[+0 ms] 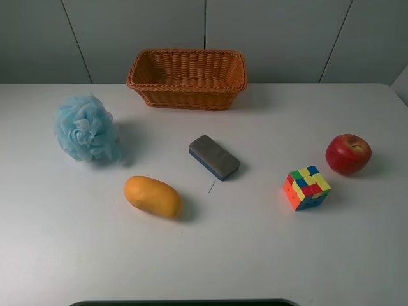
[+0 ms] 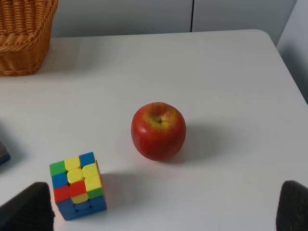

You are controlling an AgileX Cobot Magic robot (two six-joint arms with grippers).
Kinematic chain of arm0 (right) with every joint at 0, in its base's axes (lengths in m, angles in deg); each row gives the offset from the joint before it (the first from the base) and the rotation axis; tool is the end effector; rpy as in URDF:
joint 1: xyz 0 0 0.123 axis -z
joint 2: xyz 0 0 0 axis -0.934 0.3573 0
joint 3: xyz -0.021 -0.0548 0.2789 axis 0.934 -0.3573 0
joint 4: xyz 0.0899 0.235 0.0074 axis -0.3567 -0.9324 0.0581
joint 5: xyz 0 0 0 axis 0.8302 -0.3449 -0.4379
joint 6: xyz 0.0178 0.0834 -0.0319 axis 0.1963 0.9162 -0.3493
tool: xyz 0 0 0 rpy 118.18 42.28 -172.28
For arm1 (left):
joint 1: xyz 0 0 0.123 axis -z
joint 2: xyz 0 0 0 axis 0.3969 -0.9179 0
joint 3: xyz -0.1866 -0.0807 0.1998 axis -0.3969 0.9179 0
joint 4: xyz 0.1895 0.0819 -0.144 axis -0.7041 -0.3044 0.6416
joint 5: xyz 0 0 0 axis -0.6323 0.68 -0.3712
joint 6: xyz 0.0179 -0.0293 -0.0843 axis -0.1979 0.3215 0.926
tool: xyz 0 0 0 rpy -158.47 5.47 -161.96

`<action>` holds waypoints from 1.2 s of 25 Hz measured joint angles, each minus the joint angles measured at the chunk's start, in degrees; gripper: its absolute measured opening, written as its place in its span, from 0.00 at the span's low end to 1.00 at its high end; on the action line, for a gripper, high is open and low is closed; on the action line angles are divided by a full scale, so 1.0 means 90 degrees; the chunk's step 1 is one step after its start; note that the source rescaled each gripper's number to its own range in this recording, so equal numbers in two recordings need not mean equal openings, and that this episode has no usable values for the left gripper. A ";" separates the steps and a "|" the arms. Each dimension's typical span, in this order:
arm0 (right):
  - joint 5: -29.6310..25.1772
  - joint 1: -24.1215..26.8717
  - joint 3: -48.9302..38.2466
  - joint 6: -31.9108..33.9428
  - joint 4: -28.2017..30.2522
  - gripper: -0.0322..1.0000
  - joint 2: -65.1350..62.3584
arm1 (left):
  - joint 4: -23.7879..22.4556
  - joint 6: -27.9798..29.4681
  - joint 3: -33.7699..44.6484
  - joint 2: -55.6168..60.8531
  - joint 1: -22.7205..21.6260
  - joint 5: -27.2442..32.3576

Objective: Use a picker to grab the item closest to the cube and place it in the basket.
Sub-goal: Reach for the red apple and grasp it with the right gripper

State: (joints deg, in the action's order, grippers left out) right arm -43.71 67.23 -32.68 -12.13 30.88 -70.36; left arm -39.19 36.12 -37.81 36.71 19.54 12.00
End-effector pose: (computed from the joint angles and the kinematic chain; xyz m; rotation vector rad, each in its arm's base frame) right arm -0.0078 -0.0071 0.2778 0.0476 2.0652 -0.0380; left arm -0.0098 0.0137 0.2805 -0.2780 2.0288 0.1363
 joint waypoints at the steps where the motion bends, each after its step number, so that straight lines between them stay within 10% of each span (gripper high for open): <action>1: 0.0000 0.0000 0.0000 0.0000 0.0000 1.00 0.0000 | 0.0000 0.0000 0.0000 0.0000 0.0000 0.0000; 19: -0.0063 0.0000 0.0345 -0.0283 0.0243 1.00 0.0122 | 0.0000 0.0023 0.0000 0.0000 0.0000 0.0000; 30: -0.0088 0.0000 0.2615 -0.0792 0.0888 1.00 0.4489 | 0.0000 0.0034 0.0000 0.0000 0.0000 0.0000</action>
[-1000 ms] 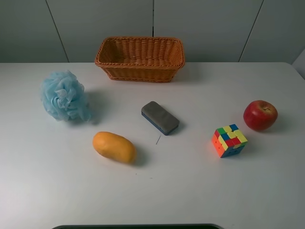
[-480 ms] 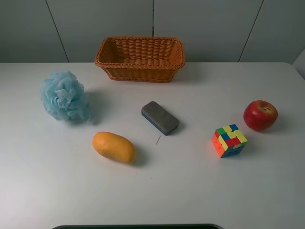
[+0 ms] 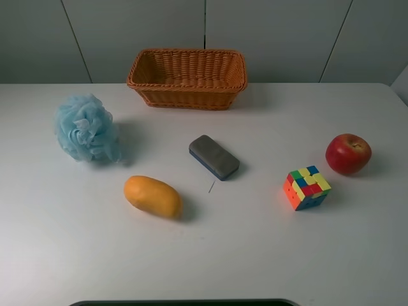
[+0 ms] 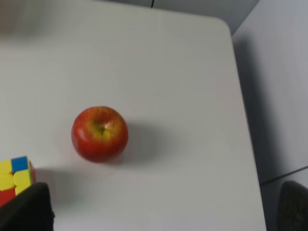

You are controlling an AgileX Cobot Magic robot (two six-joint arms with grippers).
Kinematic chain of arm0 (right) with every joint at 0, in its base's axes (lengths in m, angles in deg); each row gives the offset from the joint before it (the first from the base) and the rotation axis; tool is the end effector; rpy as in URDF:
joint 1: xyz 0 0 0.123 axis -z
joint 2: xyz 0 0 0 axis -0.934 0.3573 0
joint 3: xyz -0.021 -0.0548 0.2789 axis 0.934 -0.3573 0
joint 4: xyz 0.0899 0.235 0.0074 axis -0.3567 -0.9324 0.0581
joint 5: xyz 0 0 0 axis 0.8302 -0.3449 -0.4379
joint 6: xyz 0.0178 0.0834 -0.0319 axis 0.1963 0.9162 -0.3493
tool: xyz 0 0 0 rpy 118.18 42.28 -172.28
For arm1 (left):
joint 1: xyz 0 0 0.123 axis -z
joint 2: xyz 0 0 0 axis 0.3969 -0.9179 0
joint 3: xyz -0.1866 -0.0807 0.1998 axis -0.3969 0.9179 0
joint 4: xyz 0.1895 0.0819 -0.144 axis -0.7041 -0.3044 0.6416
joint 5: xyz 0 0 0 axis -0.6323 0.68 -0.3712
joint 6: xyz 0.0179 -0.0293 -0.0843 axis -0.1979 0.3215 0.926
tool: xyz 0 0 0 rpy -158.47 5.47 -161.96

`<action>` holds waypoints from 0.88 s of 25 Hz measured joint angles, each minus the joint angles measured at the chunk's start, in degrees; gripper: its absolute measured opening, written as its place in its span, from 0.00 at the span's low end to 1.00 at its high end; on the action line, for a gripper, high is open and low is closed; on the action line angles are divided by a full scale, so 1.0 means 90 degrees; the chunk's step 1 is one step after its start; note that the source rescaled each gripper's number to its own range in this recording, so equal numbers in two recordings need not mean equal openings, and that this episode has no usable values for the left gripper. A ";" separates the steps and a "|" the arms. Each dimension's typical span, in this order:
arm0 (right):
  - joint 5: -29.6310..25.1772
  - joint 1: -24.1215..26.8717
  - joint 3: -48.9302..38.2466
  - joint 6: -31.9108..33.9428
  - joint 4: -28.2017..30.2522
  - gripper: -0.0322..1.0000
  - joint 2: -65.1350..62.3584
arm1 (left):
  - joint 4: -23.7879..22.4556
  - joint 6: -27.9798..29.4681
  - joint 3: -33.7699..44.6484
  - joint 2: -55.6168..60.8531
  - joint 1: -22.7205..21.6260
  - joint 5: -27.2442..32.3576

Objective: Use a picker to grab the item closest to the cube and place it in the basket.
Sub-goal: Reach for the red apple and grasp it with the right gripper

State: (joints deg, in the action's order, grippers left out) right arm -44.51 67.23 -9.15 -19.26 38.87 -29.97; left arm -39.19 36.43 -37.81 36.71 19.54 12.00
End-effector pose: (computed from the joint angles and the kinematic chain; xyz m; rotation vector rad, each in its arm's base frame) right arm 0.1053 -0.0147 0.3678 -0.1221 2.3627 -0.2962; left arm -0.0098 0.0137 0.2805 -0.2835 2.0279 0.1330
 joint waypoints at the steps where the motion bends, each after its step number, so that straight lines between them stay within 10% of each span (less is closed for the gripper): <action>1: 0.0013 0.0000 0.0221 -0.0058 0.0000 1.00 0.0521 | 0.0000 0.0000 0.0000 0.0000 0.0000 0.0000; 22: 0.1360 0.0503 0.0988 -0.1963 -0.1356 1.00 0.5897 | 0.0000 0.0000 0.0000 0.0000 0.0000 0.0000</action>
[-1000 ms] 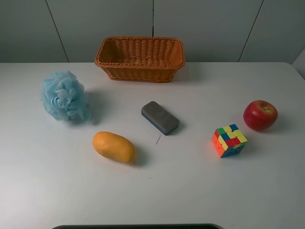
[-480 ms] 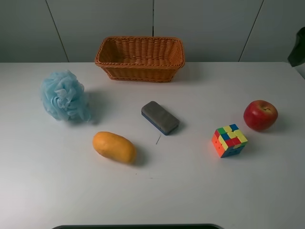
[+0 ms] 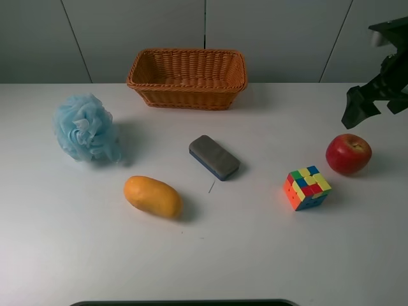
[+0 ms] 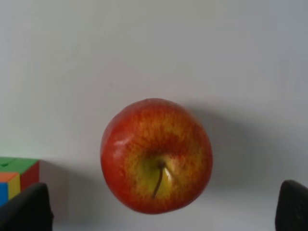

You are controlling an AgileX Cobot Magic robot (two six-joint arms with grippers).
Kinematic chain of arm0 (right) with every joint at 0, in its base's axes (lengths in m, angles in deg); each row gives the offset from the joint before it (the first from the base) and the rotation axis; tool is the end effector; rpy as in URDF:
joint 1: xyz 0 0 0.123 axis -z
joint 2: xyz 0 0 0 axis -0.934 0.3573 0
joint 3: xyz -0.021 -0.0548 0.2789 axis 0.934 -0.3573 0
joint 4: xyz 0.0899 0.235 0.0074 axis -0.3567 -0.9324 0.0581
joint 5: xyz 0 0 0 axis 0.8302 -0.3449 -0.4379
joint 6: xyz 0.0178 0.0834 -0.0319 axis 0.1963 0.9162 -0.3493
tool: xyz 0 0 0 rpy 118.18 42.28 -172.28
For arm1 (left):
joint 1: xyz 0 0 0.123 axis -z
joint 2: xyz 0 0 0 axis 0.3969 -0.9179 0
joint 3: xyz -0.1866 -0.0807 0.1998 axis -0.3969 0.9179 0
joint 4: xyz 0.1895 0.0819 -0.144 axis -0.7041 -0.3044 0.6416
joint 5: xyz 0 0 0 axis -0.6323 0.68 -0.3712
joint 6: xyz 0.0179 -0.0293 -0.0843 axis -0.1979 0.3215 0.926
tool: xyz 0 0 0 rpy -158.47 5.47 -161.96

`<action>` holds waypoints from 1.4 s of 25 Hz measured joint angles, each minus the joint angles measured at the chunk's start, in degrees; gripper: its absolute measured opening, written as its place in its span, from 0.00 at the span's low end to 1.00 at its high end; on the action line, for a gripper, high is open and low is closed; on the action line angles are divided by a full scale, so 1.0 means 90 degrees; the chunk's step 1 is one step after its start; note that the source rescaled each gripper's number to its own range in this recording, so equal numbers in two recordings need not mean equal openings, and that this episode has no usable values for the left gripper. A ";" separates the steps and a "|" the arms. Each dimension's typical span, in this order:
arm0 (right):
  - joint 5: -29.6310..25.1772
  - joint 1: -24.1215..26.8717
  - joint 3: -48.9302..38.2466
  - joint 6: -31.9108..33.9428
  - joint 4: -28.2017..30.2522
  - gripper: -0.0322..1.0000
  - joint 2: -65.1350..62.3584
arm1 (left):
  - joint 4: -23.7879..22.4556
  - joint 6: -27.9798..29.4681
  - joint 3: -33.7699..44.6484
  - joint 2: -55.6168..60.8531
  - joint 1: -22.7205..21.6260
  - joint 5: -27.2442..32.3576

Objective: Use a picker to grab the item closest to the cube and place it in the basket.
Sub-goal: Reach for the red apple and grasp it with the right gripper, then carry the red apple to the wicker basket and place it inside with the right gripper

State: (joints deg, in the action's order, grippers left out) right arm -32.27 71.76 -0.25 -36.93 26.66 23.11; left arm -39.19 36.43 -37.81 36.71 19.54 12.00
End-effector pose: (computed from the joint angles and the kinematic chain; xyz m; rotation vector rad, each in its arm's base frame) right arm 0.3077 -0.0152 0.2205 -0.4683 2.9019 -0.0757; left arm -0.0098 0.0137 0.2805 -0.2835 2.0279 0.1330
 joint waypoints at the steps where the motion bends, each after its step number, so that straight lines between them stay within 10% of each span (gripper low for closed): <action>1: 0.0032 0.0014 0.0000 0.0000 -0.0005 1.00 0.0101 | 0.0000 0.0000 0.0000 0.0000 0.0000 0.0000; 27: 0.0695 0.0206 -0.0134 -0.0233 -0.0306 1.00 0.1726 | 0.0000 0.0000 0.0013 0.0000 0.0000 0.0000; 29: 0.0739 0.0216 -0.0134 -0.0246 -0.0306 0.78 0.1735 | 0.0000 0.0000 0.0013 0.0000 0.0000 0.0000; 31: 0.0784 0.0216 -0.0134 -0.0246 -0.0321 0.03 0.1735 | 0.0000 0.0000 0.0013 0.0000 0.0000 0.0000; 35: 0.0784 0.0216 -0.0134 -0.0195 -0.0321 0.05 0.1735 | 0.0000 0.0000 0.0013 0.0000 0.0000 0.0000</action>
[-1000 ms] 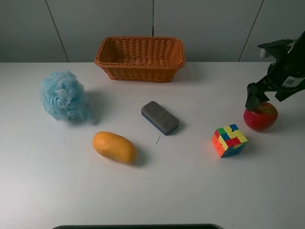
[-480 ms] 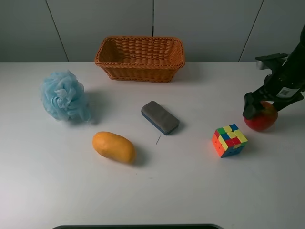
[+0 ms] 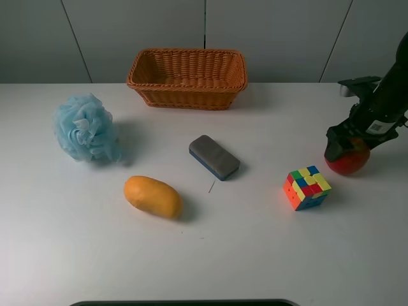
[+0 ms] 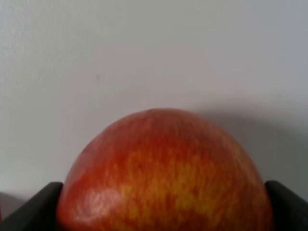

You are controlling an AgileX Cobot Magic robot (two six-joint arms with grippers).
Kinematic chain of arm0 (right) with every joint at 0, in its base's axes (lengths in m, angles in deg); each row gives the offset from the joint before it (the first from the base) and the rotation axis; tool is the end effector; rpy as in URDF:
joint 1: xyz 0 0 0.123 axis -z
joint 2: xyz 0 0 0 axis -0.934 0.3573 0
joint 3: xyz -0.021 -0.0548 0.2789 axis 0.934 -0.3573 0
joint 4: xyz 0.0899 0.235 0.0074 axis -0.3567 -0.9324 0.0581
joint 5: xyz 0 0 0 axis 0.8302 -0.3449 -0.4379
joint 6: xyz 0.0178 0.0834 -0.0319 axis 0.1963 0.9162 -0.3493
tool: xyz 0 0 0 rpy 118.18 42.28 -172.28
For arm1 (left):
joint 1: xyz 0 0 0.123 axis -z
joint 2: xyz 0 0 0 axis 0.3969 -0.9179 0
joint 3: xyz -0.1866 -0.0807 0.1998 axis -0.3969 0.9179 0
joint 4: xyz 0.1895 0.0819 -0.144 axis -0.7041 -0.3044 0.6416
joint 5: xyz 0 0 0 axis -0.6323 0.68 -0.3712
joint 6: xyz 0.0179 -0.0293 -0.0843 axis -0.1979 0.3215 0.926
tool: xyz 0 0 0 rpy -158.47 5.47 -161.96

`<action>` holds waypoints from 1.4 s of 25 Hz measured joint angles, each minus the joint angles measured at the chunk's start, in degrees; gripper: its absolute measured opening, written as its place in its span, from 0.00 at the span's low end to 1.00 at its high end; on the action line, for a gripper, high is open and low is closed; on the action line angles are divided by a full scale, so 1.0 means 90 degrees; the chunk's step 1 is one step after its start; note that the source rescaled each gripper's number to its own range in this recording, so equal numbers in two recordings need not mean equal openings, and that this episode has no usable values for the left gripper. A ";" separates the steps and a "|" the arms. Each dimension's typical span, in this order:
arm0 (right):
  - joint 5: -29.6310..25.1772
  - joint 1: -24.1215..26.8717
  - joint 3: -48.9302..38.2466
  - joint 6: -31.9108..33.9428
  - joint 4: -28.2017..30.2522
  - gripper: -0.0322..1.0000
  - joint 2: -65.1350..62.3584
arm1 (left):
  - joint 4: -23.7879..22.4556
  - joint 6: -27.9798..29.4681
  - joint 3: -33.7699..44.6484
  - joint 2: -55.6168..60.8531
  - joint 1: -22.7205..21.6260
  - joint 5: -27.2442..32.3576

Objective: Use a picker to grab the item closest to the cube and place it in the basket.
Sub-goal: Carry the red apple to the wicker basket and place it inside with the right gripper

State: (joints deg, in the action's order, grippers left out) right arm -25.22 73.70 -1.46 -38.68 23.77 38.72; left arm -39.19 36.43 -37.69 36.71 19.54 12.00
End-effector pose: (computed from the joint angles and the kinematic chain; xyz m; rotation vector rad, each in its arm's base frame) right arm 0.3281 -0.0240 0.1297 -0.4372 3.0681 0.0286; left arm -0.0096 0.0138 0.2799 -0.2836 2.0300 0.1332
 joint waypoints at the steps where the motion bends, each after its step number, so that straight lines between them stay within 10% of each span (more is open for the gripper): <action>1: 0.0000 0.0000 0.0000 0.0015 0.0000 0.05 0.0000 | 0.0000 0.0000 0.0000 0.0000 0.0000 0.0000; 15: 0.0091 -0.0283 0.0732 0.0082 -0.0213 0.05 -0.1079 | 0.0000 0.0000 0.0000 0.0000 0.0000 0.0000; 35: 0.1831 -0.3078 0.4711 -0.0264 -0.1459 0.05 0.1375 | 0.0000 0.0000 0.0000 0.0000 0.0000 0.0000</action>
State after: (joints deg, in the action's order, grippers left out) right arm -8.74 45.99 40.94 -41.06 10.64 51.09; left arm -39.19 36.43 -37.69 36.71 19.54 12.00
